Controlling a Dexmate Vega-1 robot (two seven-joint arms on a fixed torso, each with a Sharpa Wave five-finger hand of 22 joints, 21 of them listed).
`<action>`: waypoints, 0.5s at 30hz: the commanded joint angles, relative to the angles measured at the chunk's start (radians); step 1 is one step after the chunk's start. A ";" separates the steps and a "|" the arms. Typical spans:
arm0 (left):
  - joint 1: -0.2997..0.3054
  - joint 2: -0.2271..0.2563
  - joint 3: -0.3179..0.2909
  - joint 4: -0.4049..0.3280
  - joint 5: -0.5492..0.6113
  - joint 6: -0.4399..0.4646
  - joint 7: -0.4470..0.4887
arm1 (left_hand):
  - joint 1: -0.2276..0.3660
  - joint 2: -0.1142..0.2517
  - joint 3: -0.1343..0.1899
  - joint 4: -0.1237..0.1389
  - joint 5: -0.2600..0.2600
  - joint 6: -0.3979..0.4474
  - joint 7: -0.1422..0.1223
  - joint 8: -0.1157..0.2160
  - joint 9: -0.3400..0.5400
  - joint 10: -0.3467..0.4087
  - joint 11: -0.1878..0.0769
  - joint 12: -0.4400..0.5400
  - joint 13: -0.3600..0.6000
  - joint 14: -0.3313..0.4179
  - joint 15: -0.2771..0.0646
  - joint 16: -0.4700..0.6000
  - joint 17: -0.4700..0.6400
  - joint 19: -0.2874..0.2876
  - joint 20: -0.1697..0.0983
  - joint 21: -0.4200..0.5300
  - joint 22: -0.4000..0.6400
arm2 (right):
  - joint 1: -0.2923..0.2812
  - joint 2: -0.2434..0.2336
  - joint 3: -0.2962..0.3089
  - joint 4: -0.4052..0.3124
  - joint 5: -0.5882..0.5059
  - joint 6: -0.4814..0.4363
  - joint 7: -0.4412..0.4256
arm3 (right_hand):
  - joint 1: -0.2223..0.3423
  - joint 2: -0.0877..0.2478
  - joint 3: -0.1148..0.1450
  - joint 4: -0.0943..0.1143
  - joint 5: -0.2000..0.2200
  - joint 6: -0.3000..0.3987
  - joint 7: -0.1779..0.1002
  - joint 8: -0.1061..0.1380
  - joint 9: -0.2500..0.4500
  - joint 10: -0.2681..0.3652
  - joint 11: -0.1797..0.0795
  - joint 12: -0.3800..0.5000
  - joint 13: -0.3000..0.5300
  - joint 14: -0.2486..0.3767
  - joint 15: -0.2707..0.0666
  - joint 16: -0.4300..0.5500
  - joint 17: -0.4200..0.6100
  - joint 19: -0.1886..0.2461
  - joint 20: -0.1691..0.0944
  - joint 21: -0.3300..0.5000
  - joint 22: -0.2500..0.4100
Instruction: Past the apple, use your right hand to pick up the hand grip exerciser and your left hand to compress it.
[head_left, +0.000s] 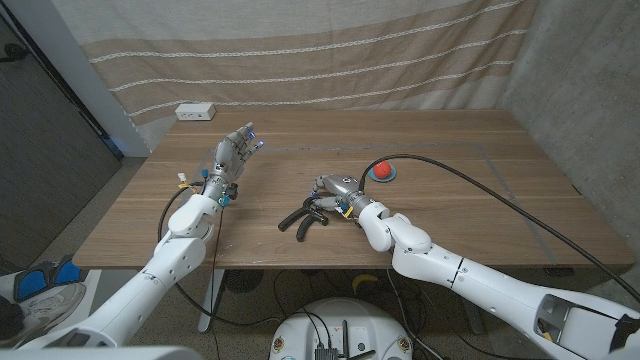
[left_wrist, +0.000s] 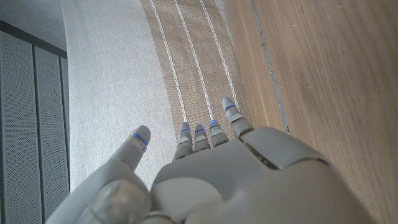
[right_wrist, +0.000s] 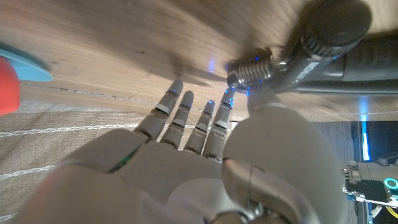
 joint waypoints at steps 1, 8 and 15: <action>0.014 -0.004 -0.009 -0.011 -0.010 -0.007 -0.001 | -0.009 0.061 0.001 0.005 0.004 0.011 -0.004 0.005 0.004 0.004 0.006 -0.003 0.004 0.008 0.005 0.002 0.001 0.009 0.001 -0.003 0.004 | 0.050 0.003 -0.047 -0.002 -0.060 -0.117 0.140 | -0.017 -0.004 -0.008 0.002 0.002 0.020 0.007 0.012 0.002 -0.004 0.009 0.006 0.007 -0.014 -0.160 0.000 0.005 -0.003 0.011 -0.004 0.003; 0.019 -0.002 -0.011 -0.021 -0.006 -0.007 0.007 | -0.008 0.060 0.002 0.004 0.005 0.014 -0.004 0.005 0.004 0.004 0.006 -0.003 0.004 0.008 0.005 0.001 0.000 0.010 0.001 -0.003 0.004 | 0.092 0.008 -0.100 0.023 -0.143 -0.180 0.202 | -0.030 0.023 -0.014 0.005 0.002 0.102 0.022 0.044 -0.006 0.031 0.004 0.020 0.018 -0.012 -0.160 0.005 0.014 -0.008 0.011 -0.009 0.003; 0.016 -0.004 -0.010 -0.023 -0.005 -0.003 0.010 | -0.008 0.059 0.003 0.003 0.005 0.015 -0.003 0.005 0.004 0.003 0.007 -0.003 0.004 0.008 0.005 0.001 -0.001 0.010 0.001 -0.004 0.005 | 0.083 -0.002 -0.083 0.025 -0.116 -0.129 0.162 | 0.005 0.050 -0.002 -0.019 0.008 0.228 0.015 0.090 -0.021 0.087 -0.017 0.040 0.028 0.017 -0.172 0.010 0.015 0.010 -0.005 -0.005 0.003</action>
